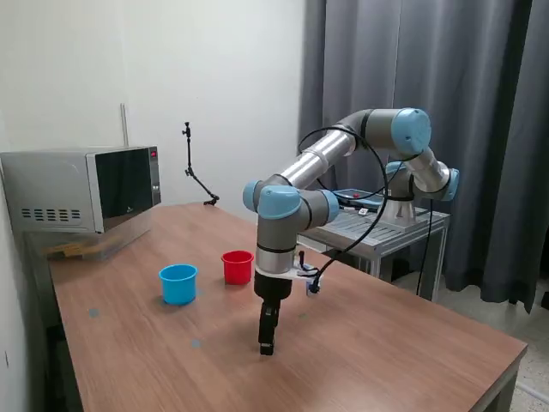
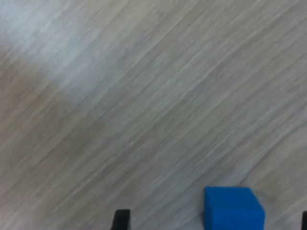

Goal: Place red objects in the red bin, and blue objects in the blue bin.

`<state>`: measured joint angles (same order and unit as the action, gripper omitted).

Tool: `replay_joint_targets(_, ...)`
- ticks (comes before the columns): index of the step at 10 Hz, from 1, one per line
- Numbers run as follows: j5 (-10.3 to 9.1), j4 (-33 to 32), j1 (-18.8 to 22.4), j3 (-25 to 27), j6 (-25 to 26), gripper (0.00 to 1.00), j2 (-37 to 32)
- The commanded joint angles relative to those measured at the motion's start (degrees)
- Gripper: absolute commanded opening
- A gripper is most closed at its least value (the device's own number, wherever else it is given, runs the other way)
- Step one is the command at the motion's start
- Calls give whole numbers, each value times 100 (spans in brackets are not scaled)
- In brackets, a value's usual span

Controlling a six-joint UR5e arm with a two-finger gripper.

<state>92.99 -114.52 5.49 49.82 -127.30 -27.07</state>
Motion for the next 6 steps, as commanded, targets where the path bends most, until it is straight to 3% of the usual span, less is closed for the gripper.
replay_joint_targets(1,0,0,-65,2,-6,100,0)
replay_joint_targets(6,0,-53,-57,-7,-110,100,0)
